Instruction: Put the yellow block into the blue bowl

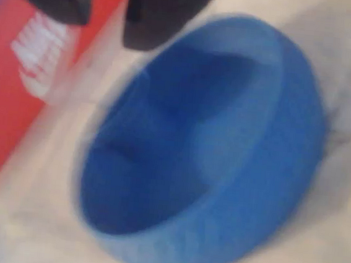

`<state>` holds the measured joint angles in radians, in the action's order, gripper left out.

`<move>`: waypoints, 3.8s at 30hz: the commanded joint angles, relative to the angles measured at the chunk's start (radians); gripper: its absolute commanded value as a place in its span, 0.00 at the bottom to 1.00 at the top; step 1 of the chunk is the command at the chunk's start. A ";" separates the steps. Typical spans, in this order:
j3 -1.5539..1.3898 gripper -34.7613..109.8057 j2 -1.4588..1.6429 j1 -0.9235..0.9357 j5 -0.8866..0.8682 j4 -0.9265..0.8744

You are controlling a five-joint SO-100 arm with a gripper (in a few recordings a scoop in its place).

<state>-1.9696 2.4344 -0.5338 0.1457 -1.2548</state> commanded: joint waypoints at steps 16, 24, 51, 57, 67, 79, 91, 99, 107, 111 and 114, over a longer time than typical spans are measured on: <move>0.681 0.24 -0.612 0.482 0.946 -0.394; 0.680 0.24 -0.709 0.712 1.131 -0.393; 0.675 0.43 -0.962 0.899 1.373 -0.187; 0.678 0.43 -1.002 0.893 1.374 -0.184; 0.676 0.43 -1.095 0.894 1.374 -0.110; 0.678 0.43 -1.161 0.893 1.374 -0.097; 0.680 0.43 -1.224 0.891 1.374 -0.051; 0.680 0.43 -1.281 0.867 1.374 0.012; 0.680 0.40 -1.318 0.811 1.359 0.014; 0.680 0.31 -1.318 0.792 1.358 0.014; 0.680 0.24 -1.308 0.792 1.358 0.014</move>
<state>-1.3622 1.0891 0.2608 1.5110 -1.2471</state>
